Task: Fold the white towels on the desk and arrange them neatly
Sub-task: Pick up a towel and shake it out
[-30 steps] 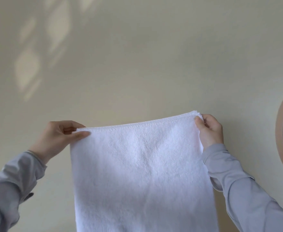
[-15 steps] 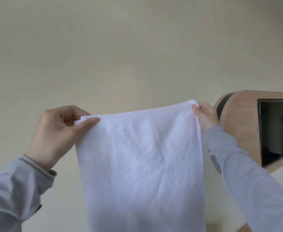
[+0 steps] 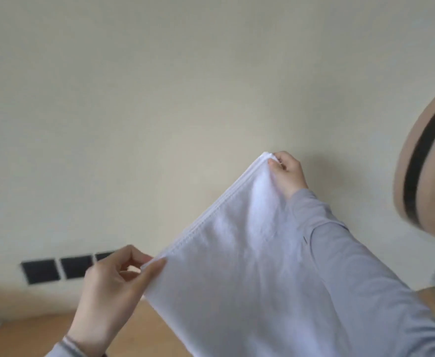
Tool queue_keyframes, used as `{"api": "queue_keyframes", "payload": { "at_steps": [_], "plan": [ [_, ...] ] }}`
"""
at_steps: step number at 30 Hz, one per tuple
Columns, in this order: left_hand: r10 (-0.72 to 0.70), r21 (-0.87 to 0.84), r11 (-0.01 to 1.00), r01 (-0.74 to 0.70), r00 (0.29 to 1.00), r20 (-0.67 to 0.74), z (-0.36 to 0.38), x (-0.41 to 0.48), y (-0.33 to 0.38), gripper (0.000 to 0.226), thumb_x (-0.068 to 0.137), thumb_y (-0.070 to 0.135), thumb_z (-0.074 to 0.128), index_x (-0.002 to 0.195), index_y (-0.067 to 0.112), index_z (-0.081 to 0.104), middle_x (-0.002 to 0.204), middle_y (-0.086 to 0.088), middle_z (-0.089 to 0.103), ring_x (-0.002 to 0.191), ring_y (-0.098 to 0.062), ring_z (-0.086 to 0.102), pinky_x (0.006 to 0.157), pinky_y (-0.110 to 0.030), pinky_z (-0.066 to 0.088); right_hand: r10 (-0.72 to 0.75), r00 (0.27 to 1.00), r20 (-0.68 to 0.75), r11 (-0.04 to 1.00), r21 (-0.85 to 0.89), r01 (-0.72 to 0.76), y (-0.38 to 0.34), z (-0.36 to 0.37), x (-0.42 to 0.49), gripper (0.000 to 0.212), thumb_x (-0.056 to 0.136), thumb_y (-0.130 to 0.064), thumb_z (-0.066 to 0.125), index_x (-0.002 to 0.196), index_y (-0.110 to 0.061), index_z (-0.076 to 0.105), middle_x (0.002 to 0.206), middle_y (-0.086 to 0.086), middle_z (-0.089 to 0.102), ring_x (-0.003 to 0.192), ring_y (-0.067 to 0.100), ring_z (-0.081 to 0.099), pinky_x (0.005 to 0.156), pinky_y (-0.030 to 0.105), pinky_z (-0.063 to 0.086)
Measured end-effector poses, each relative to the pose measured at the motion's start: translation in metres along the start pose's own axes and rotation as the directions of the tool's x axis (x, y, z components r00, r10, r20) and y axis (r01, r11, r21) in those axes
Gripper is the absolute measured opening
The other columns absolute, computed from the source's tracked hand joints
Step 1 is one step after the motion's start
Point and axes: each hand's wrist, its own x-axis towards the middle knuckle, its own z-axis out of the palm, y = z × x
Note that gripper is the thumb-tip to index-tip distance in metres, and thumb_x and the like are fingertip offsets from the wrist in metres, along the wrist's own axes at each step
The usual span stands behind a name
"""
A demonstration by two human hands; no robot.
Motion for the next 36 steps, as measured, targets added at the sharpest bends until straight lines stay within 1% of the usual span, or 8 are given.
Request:
{"api": "queue_keyframes", "payload": {
  "at_steps": [5, 11, 15, 21, 28, 31, 33, 36],
  "plan": [
    [-0.285, 0.127, 0.947, 0.294, 0.955, -0.085, -0.029, -0.066, -0.1, 0.021, 0.069, 0.014, 0.08, 0.063, 0.024, 0.062, 0.065, 0.012, 0.069, 0.051, -0.004, 0.063, 0.05, -0.007, 0.038, 0.155, 0.963, 0.223, 0.988, -0.02, -0.154, 0.091, 0.117, -0.082, 0.007, 0.087, -0.009, 0.054, 0.082, -0.014, 0.056, 0.065, -0.002, 0.046, 0.065, 0.015, 0.04, 0.059, 0.025, 0.035],
    [-0.556, 0.185, 0.778, 0.6, 0.795, -0.241, -0.091, -0.129, -0.206, 0.022, 0.073, 0.012, 0.077, 0.058, 0.018, 0.063, 0.064, 0.014, 0.068, 0.054, -0.01, 0.063, 0.052, -0.006, 0.038, 0.281, 0.823, 0.494, 0.958, -0.097, -0.27, 0.149, 0.255, -0.186, 0.008, 0.088, -0.011, 0.053, 0.08, -0.014, 0.054, 0.062, -0.005, 0.045, 0.06, 0.014, 0.039, 0.051, 0.012, 0.033],
    [-0.663, 0.152, 0.659, 0.737, 0.664, -0.345, -0.131, -0.167, -0.261, 0.021, 0.072, 0.01, 0.078, 0.057, 0.018, 0.065, 0.06, 0.005, 0.069, 0.064, -0.019, 0.065, 0.055, -0.008, 0.039, 0.238, 0.746, 0.621, 0.97, -0.113, -0.215, 0.148, 0.345, -0.24, 0.008, 0.087, -0.01, 0.054, 0.079, -0.012, 0.055, 0.066, -0.005, 0.049, 0.061, 0.01, 0.042, 0.052, 0.007, 0.033],
    [-0.782, 0.053, 0.511, 0.858, 0.49, -0.386, -0.161, -0.215, -0.327, 0.019, 0.074, 0.009, 0.075, 0.059, 0.015, 0.065, 0.059, 0.004, 0.069, 0.06, -0.018, 0.059, 0.055, -0.009, 0.04, 0.25, 0.613, 0.749, 0.964, -0.249, -0.089, 0.16, 0.457, -0.307, 0.009, 0.086, -0.012, 0.05, 0.084, -0.007, 0.058, 0.082, 0.003, 0.054, 0.078, 0.021, 0.048, 0.076, 0.032, 0.042],
    [-0.822, 0.102, 0.333, 0.938, 0.341, -0.456, -0.185, -0.246, -0.38, 0.022, 0.076, 0.013, 0.073, 0.059, 0.021, 0.062, 0.059, 0.002, 0.067, 0.066, -0.022, 0.061, 0.056, -0.009, 0.039, 0.288, 0.482, 0.828, 0.926, -0.368, 0.079, 0.201, 0.541, -0.372, 0.012, 0.086, -0.008, 0.048, 0.081, -0.009, 0.059, 0.073, 0.005, 0.054, 0.073, 0.025, 0.047, 0.066, 0.028, 0.035],
    [-0.77, 0.213, 0.301, 0.929, 0.369, -0.52, -0.195, -0.246, -0.39, 0.022, 0.077, 0.009, 0.073, 0.061, 0.02, 0.061, 0.061, 0.003, 0.061, 0.063, -0.02, 0.056, 0.06, -0.012, 0.039, 0.233, 0.501, 0.833, 0.91, -0.368, 0.189, 0.213, 0.568, -0.391, 0.013, 0.089, -0.009, 0.051, 0.091, -0.005, 0.064, 0.096, 0.015, 0.057, 0.091, 0.031, 0.051, 0.085, 0.04, 0.04],
    [-0.664, 0.397, 0.305, 0.866, 0.492, -0.563, -0.197, -0.243, -0.395, 0.008, 0.08, 0.009, 0.066, 0.072, 0.011, 0.067, 0.073, -0.005, 0.059, 0.071, -0.032, 0.058, 0.067, -0.03, 0.045, 0.208, 0.508, 0.836, 0.903, -0.364, 0.229, 0.218, 0.582, -0.4, 0.014, 0.09, -0.01, 0.052, 0.094, -0.003, 0.064, 0.102, 0.018, 0.053, 0.098, 0.034, 0.049, 0.09, 0.046, 0.039],
    [-0.586, 0.586, 0.227, 0.778, 0.59, -0.555, -0.192, -0.224, -0.401, 0.039, 0.081, 0.026, 0.045, 0.102, 0.002, 0.067, 0.099, -0.02, 0.063, 0.088, -0.043, 0.06, 0.073, -0.049, 0.049, 0.141, 0.518, 0.844, 0.891, -0.336, 0.306, 0.219, 0.6, -0.407, 0.016, 0.09, -0.011, 0.053, 0.096, -0.001, 0.065, 0.101, 0.02, 0.052, 0.101, 0.034, 0.048, 0.09, 0.044, 0.036]
  ]
}}
